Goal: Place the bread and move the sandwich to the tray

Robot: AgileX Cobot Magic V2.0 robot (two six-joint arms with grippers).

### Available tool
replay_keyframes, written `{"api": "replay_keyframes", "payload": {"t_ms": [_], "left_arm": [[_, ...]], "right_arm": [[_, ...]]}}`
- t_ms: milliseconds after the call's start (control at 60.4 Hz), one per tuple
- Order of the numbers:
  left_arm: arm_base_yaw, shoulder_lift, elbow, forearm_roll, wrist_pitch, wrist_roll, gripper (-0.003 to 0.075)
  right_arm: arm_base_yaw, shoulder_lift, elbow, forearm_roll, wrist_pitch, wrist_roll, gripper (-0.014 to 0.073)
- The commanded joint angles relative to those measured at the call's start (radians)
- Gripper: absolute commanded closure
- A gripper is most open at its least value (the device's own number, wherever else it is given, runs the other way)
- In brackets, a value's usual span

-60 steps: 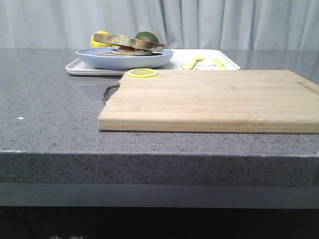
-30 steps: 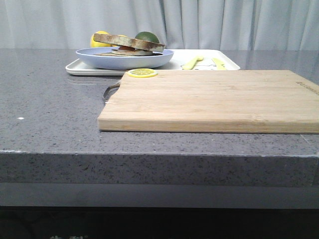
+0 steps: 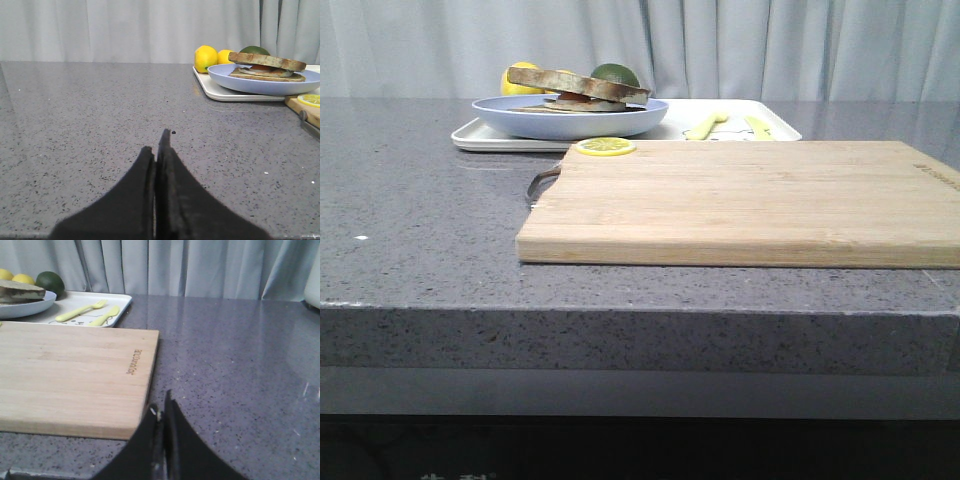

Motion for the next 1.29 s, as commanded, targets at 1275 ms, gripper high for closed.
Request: {"api": "replay_keyframes", "payload": {"t_ms": [1275], "left_arm": [[0.003,-0.021,0.005,-0.009,-0.082,-0.007,0.0738]], "right_arm": [[-0.026,-0.024,0.013,0.003,-0.145,0.002,0.0662]]}}
